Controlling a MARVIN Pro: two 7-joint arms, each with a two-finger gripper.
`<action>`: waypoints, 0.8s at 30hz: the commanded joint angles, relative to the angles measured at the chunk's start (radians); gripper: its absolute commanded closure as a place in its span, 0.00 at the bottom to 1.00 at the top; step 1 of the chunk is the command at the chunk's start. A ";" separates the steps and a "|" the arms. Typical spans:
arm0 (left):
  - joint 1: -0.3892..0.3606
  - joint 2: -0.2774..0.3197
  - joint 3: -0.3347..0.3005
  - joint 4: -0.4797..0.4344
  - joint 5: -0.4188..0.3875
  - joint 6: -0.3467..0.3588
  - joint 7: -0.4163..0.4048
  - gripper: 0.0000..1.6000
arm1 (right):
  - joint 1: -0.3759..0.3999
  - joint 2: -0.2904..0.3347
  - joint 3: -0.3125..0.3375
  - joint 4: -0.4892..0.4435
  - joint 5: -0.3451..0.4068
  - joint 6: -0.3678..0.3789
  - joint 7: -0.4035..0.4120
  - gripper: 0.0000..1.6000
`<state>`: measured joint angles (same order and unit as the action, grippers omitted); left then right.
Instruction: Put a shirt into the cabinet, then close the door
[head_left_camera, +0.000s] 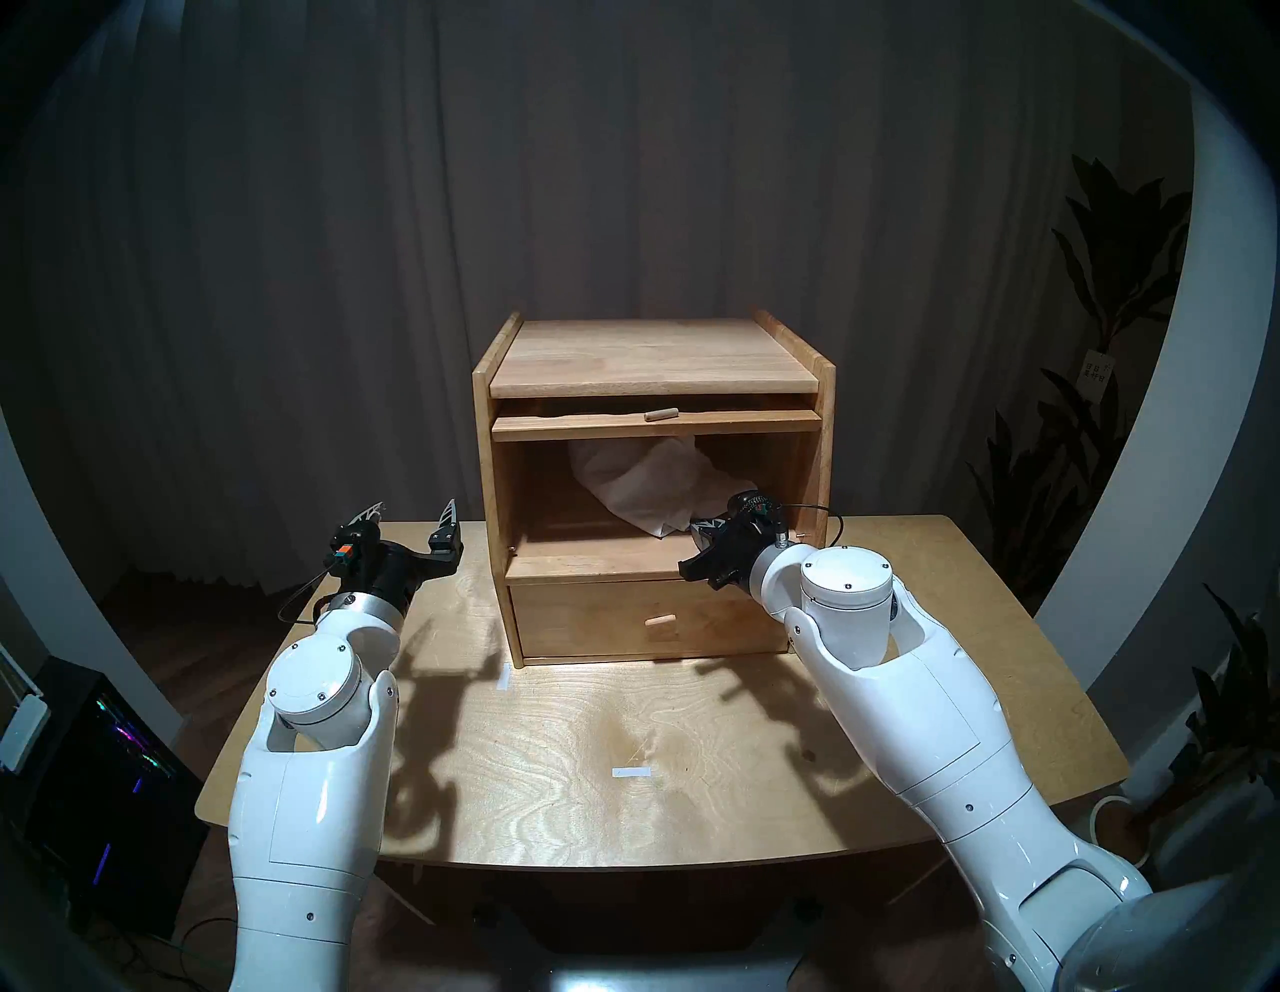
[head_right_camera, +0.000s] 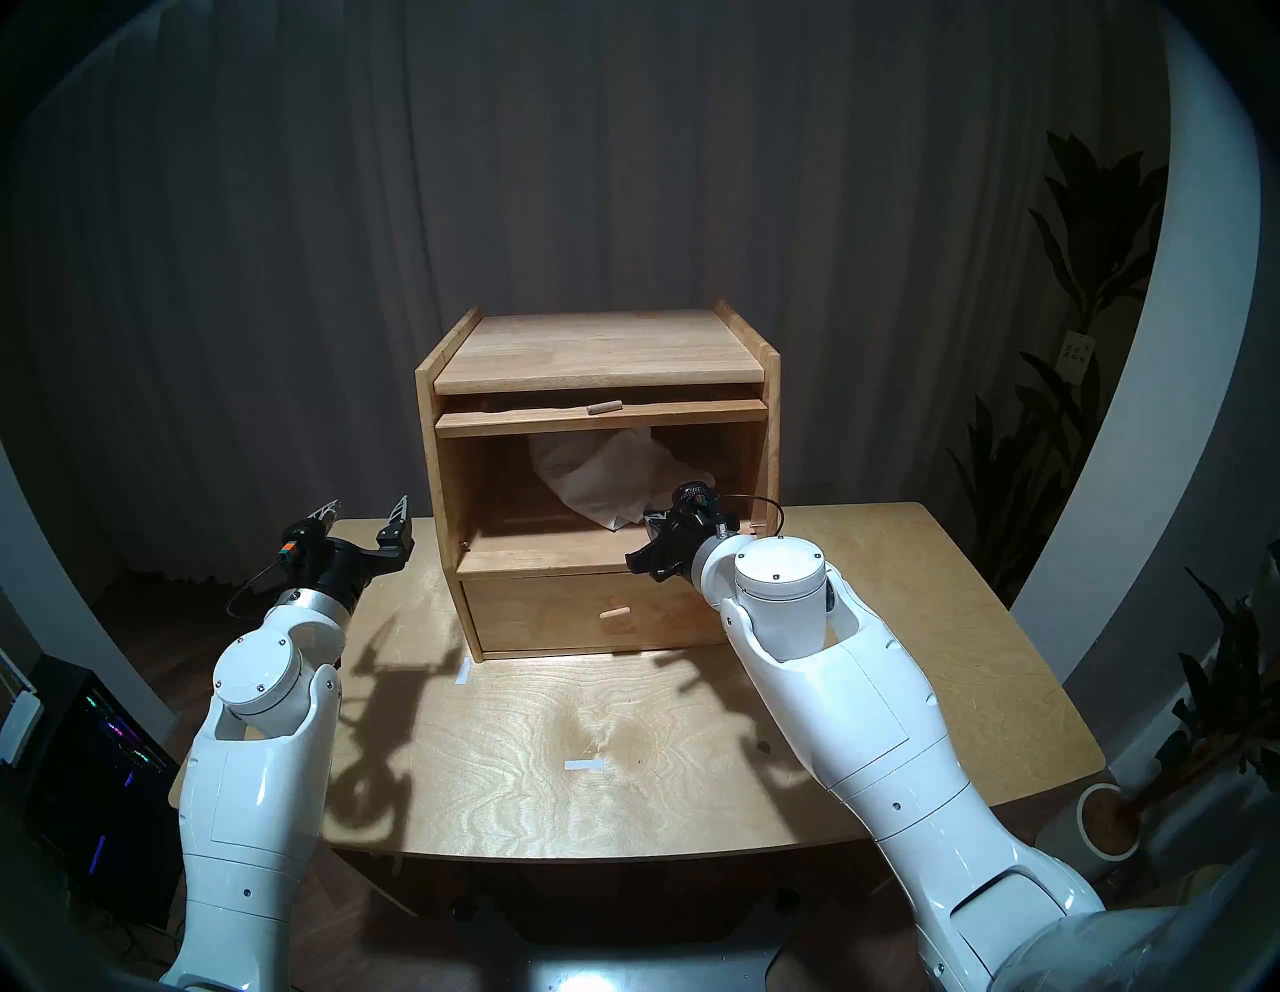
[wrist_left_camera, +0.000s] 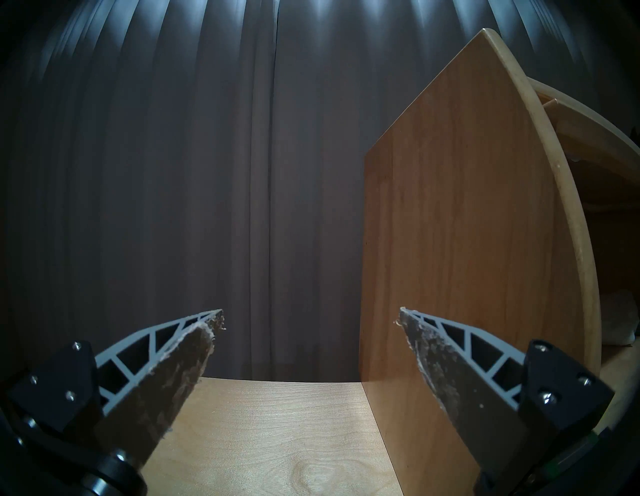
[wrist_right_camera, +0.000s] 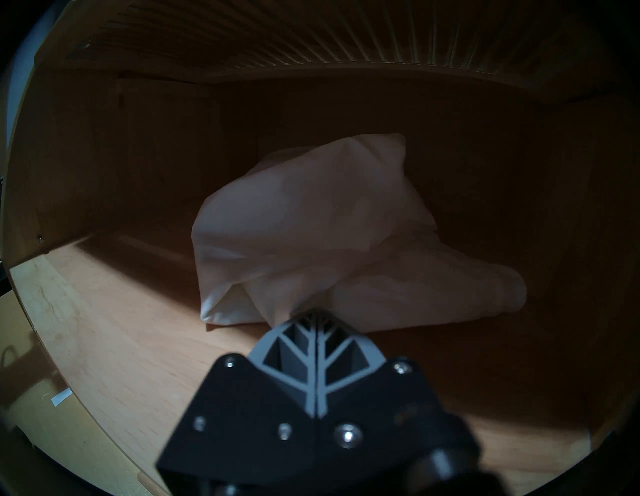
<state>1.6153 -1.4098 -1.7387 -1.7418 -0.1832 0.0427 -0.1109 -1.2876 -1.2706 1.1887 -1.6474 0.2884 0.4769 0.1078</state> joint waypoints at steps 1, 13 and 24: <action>-0.012 0.001 0.001 -0.022 -0.001 -0.007 -0.001 0.00 | -0.037 -0.019 -0.001 -0.121 0.019 0.008 -0.007 0.03; -0.013 0.002 0.002 -0.017 -0.001 -0.006 -0.001 0.00 | -0.193 0.049 -0.053 -0.281 -0.027 -0.029 -0.027 0.00; -0.013 0.003 0.002 -0.013 -0.001 -0.005 0.000 0.00 | -0.226 0.120 -0.109 -0.414 -0.180 -0.141 -0.090 0.00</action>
<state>1.6151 -1.4078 -1.7378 -1.7386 -0.1840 0.0429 -0.1100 -1.4931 -1.1867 1.0761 -1.9561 0.1583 0.4282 0.0410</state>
